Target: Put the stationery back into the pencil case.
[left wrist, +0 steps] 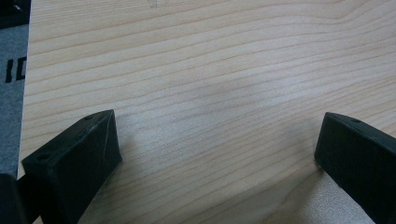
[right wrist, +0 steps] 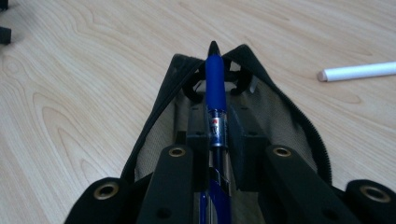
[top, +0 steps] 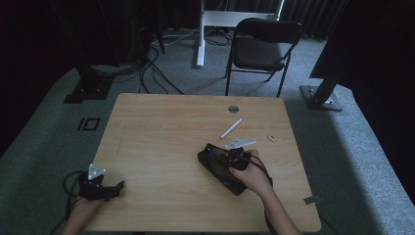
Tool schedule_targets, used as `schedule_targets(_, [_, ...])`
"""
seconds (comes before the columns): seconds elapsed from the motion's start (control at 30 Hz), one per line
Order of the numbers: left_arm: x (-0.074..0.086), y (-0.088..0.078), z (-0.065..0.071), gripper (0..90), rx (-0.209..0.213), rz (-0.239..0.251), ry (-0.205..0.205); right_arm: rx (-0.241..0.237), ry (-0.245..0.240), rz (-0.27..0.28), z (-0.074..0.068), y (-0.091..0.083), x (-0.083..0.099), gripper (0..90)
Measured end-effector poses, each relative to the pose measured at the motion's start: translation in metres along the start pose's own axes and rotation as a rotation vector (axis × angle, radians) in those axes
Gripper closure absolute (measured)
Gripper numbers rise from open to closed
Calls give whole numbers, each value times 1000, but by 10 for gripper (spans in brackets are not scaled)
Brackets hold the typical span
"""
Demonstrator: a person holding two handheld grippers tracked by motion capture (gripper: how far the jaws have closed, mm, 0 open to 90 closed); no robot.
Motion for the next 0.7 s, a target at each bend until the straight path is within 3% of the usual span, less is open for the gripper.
schedule_targets(0.7, [0,0,0,1,0,0,0,29,0,-100,5,18,6,791])
Point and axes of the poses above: each handheld gripper's, and its own axes: y roughly forward along the jaws, x roughly out of its underside, z roughly to its right, the point moved 4 cm from there along y, roughly forward along the jaws, and after that the axes turned 5 degrees about -x, right-handed, at the moved point
